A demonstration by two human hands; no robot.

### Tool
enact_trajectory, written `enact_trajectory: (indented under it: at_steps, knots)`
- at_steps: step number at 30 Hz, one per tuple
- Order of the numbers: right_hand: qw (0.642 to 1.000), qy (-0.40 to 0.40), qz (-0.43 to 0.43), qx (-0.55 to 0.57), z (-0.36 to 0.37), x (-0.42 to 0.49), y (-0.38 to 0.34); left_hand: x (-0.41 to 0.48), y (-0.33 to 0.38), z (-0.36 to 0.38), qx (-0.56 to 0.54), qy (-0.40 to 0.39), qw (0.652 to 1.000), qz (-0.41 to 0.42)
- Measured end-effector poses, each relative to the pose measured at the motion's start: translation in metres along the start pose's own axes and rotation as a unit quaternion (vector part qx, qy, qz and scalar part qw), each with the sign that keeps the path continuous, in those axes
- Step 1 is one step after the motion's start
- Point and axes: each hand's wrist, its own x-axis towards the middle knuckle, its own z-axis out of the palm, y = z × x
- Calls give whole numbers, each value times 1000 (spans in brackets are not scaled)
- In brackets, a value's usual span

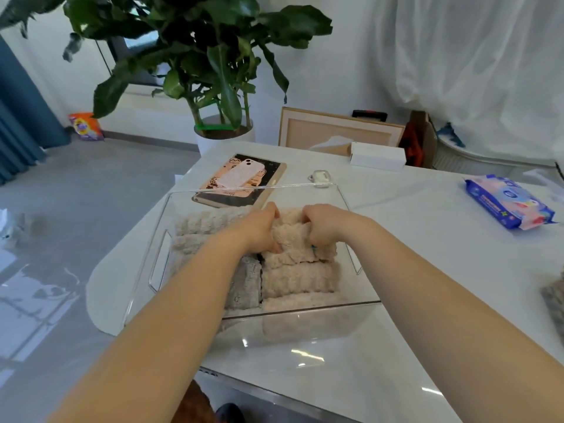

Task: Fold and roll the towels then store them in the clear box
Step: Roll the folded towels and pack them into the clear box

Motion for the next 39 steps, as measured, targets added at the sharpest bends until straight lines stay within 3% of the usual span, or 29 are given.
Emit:
enact_trajectory:
  at_steps: [6,11,16,22,30,35,39]
  knots:
    - [993,113,-9,-41,21,-4,-3,0,0,1,79,21,997,5]
    - [991,67,-39,-113,23,-7,0,2,0,4,212,44,976,31]
    - [986,80,-35,-143,24,-5,0,4,2,8,226,20,974,29]
    - [972,180,-50,-142,16,-10,-2,-2,4,-5,228,148,958,91]
    - [980,37,-11,-196,34,5,0,10,-7,14,288,50,956,5]
    - [966,28,6,-256,28,-2,-3,1,-6,10,257,39,966,17]
    - [971,63,13,-229,3,-19,3,-13,3,-9,198,24,980,18]
